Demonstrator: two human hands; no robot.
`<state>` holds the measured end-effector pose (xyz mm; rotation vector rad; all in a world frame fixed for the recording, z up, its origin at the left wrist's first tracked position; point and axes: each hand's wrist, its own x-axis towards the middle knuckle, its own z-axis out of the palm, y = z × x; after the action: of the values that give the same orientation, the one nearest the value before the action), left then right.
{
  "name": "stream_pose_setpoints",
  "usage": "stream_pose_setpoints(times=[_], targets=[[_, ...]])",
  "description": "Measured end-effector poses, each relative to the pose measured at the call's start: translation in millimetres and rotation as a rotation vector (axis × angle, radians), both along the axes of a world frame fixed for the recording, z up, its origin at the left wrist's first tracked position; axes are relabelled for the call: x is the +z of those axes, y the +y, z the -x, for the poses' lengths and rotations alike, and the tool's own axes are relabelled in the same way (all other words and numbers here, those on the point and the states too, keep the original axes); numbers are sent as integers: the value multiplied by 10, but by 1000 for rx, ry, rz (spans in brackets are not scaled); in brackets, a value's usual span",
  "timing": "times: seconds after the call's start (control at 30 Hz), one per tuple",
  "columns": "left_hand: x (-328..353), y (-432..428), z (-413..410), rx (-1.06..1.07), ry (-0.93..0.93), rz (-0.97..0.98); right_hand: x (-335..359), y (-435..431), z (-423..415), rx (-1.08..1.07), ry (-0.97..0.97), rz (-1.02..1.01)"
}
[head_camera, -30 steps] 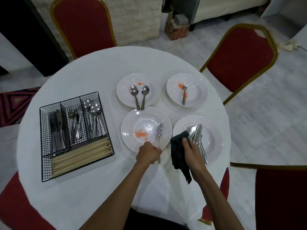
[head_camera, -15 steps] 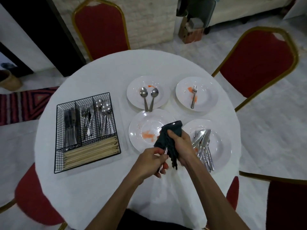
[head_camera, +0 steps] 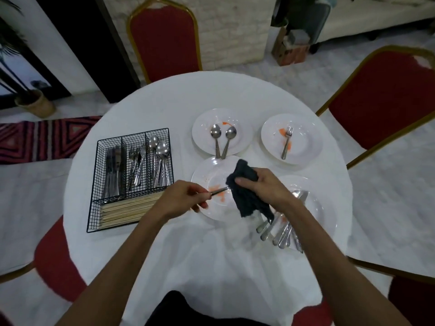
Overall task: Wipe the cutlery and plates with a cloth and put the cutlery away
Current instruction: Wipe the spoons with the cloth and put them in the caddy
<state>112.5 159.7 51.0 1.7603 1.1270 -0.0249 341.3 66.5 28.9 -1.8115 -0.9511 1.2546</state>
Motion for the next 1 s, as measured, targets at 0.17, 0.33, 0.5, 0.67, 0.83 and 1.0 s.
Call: stream_pose_setpoints(times=[0.17, 0.33, 0.5, 0.67, 0.83, 1.0], targets=[[-197, -508, -291, 151, -75, 198, -191, 83, 727, -715, 673, -120], [-160, -318, -139, 183, 37, -8, -164, 112, 609, -457, 430, -42], [-126, -101, -126, 470, -264, -124, -98, 234, 781, -59, 144, -2], [-333, -108, 56, 562, -235, -90, -121, 341, 1010, 45, 109, 67], [-414, 343, 353, 881, -182, -210, -153, 513, 1269, 149, 173, 74], [-523, 452, 207, 862, -267, 188, -233, 925, 1348, 39, 129, 74]])
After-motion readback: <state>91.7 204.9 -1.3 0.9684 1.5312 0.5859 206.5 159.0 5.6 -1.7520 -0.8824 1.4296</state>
